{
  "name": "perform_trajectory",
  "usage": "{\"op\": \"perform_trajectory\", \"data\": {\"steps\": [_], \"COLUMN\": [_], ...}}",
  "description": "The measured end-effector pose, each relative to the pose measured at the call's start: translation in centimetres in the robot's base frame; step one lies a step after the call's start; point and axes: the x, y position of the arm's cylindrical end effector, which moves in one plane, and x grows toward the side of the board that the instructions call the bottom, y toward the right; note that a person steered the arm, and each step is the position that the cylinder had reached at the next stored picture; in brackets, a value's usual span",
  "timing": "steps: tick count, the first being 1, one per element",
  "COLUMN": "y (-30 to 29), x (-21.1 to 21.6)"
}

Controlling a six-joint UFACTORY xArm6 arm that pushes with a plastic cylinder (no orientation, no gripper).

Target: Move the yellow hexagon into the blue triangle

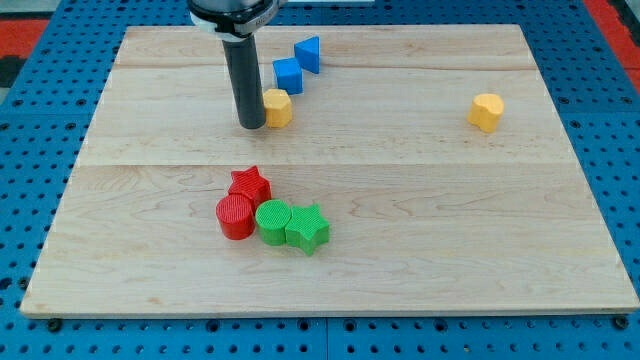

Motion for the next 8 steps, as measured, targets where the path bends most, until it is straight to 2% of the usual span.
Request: {"op": "perform_trajectory", "data": {"steps": [1, 2, 3, 5, 7, 8], "y": [0.3, 0.6, 4.4, 6.3, 8.5, 17.7], "x": [2.3, -0.9, -3.6, -1.7, -5.9, -5.3]}}
